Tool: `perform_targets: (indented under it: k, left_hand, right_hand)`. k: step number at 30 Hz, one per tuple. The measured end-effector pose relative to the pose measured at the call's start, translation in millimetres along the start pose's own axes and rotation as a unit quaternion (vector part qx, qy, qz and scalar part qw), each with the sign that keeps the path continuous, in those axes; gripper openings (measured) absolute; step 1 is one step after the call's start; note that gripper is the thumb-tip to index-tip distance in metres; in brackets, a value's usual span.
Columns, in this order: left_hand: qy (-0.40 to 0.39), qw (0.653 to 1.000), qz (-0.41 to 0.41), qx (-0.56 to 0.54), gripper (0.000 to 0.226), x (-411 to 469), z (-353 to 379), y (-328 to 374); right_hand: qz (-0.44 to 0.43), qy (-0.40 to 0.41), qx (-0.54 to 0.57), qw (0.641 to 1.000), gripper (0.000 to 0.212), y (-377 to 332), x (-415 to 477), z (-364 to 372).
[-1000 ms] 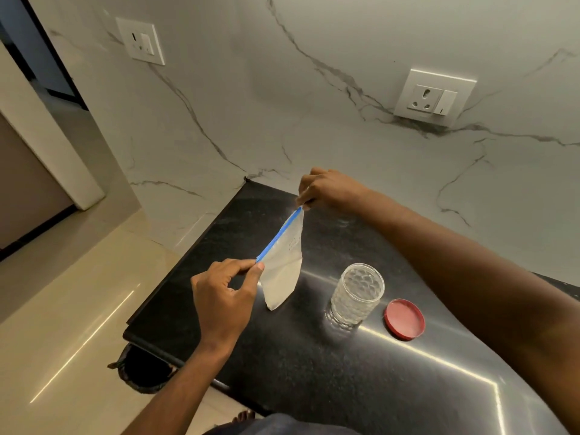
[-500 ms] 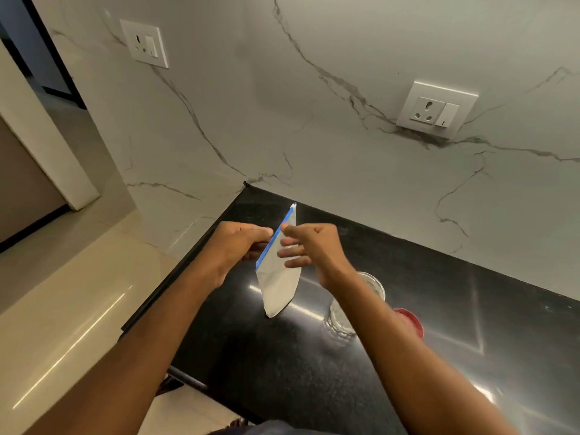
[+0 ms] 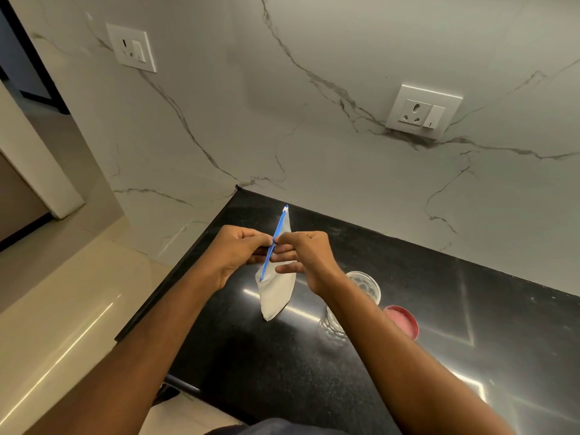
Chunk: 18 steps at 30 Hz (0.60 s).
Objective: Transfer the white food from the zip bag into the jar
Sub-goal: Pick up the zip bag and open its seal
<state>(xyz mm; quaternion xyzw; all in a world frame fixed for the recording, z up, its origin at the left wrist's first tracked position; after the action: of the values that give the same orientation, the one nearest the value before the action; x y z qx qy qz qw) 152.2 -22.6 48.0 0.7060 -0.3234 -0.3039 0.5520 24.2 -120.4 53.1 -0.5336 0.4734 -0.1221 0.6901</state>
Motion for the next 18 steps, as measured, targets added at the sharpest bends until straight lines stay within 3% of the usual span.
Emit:
perform_targets:
  k: [5, 11, 18]
  left_hand:
    - [-0.013, 0.989, 0.07, 0.131, 0.013, 3.1, -3.3, 1.9]
    - [0.065, 0.916, 0.176, 0.354, 0.007, 14.1, -29.7, 16.7]
    - [0.023, 0.877, 0.236, 0.418, 0.006, 7.2, -2.1, 48.8]
  right_hand:
    - [-0.049, 0.039, -0.032, 0.998, 0.021, 2.2, -1.4, -10.7]
    - [-0.1, 0.1, -0.082, 0.987, 0.018, 2.2, -12.2, -49.4]
    - [-0.131, 0.087, -0.113, 0.981, 0.016, 6.9, -22.6, -37.6]
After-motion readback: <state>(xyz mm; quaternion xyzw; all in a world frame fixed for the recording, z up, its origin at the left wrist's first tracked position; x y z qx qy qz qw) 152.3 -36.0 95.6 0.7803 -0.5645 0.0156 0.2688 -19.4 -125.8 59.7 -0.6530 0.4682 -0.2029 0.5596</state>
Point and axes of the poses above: each hand's wrist, its own x-axis towards the middle knuckle, its own z-axis out of the palm, y = z × x, the point moved 2 cm from there along x, towards the middle knuckle, and after that the axes turned 10 degrees about z, right-handed, at the moved point
